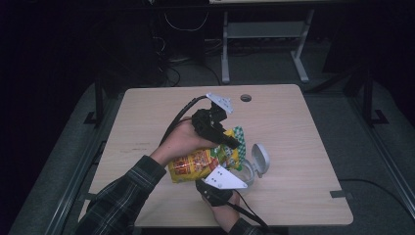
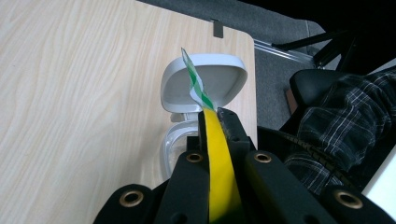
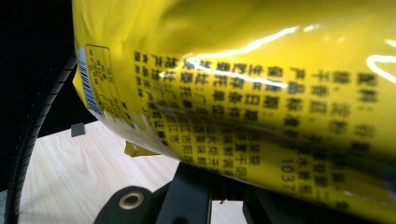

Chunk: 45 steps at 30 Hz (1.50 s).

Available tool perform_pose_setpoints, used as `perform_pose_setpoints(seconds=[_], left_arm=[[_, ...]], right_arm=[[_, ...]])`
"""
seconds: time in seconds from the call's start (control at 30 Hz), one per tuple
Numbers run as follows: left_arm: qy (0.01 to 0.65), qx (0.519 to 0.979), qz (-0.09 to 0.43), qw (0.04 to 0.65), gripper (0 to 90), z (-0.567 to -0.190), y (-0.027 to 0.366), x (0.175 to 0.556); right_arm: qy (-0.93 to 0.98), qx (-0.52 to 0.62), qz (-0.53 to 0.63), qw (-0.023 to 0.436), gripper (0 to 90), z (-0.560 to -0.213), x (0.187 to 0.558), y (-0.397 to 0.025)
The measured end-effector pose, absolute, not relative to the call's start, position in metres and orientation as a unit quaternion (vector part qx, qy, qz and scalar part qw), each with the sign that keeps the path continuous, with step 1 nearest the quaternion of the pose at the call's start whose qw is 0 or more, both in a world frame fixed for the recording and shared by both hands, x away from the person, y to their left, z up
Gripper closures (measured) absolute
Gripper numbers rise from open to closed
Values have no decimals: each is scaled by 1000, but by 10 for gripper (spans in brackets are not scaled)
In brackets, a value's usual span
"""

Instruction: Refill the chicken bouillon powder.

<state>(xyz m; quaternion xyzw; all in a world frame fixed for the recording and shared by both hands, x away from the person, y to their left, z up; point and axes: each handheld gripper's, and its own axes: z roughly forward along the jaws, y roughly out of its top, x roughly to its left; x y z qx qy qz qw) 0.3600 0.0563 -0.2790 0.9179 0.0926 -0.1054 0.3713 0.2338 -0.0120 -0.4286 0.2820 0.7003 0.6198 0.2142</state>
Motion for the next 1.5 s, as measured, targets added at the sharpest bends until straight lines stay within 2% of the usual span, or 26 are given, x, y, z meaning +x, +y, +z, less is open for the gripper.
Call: perform_pose_setpoints(seconds=[1.5], left_arm=[[89, 932, -106, 335, 900, -281, 41, 360]], right_arm=[[693, 282, 630, 208, 900, -428, 232, -14]])
